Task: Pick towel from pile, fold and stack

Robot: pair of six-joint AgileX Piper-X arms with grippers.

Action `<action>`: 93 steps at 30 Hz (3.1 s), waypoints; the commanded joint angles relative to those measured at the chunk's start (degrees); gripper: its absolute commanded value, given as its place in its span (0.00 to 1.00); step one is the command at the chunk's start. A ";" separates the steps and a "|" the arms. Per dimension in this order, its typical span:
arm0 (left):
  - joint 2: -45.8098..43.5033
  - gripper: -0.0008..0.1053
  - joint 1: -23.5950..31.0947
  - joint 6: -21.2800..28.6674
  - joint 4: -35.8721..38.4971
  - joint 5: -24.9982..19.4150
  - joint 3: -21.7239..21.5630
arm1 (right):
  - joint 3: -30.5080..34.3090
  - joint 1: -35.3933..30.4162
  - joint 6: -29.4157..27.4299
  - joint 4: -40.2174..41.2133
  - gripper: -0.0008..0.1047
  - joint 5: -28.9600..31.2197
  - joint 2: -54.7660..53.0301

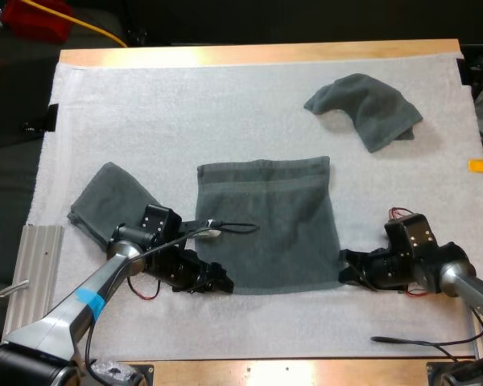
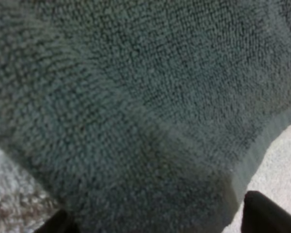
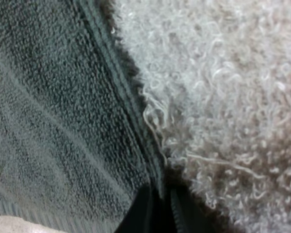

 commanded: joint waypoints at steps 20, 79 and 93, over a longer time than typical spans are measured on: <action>-2.54 0.07 -1.17 5.52 8.08 0.35 1.63 | -5.72 0.06 -19.43 21.23 0.02 11.65 -12.83; 0.84 0.07 6.03 -25.32 -32.20 29.60 1.63 | -7.15 2.07 26.85 -18.48 0.02 7.02 -1.77; 2.15 0.07 10.82 -27.15 -39.09 20.77 1.63 | -7.15 -0.62 32.29 -30.07 0.02 5.97 6.66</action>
